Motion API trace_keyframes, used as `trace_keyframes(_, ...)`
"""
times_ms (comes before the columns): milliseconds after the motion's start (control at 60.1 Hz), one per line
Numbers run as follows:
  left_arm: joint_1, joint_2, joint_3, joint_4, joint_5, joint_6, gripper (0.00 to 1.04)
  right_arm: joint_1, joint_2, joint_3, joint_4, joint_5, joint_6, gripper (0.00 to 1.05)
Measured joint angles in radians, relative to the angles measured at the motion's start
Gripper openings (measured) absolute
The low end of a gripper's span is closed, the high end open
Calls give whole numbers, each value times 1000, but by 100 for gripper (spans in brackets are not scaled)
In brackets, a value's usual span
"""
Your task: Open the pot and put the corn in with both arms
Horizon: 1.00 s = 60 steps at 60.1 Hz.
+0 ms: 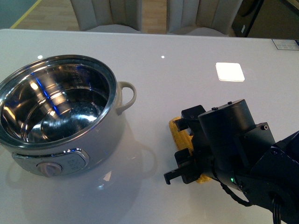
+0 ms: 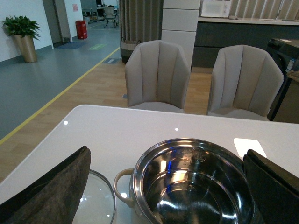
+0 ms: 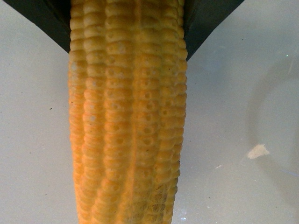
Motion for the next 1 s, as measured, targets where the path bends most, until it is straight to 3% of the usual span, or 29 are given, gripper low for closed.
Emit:
trace_keyframes(299,0,0,0,0,0,0,98,-72,-162,-54,-6,-32,43,29)
trace_keyframes(565,0,0,0,0,0,0,98,-133,-363,-9,-108,-124,267,28)
trace_keyframes(748,0,0,0,0,0,0,98,-100,-409,108,-182,-181,446,27)
trace_keyframes(998,0,0,0,0,0,0,98,-19,-395,220,-206,-228,543,27)
